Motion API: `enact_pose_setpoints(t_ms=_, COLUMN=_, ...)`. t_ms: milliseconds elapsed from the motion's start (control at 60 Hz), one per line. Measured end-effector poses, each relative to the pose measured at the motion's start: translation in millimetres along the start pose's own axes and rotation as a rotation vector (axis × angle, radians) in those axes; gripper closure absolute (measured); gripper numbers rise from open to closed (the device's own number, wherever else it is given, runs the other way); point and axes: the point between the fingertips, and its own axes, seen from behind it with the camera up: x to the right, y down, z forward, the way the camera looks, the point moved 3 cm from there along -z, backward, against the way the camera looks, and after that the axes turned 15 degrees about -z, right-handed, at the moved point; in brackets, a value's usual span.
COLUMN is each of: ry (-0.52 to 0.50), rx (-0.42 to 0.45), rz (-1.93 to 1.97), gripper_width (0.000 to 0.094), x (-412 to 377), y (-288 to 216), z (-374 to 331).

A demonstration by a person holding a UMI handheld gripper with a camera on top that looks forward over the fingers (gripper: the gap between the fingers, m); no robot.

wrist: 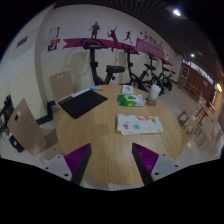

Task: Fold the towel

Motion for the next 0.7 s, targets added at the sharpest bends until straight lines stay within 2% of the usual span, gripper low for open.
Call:
enact_pose_setpoints(t_ms=217, ry=-0.002, rx=0.036, rz=-0.011, gripper_width=0.0078, x=10, y=-7, z=75)
enact_pose_setpoints(t_ms=700, ry=0.009, rx=0.019, rz=0.001, gripper_width=0.0103, x=44, y=-18, z=270)
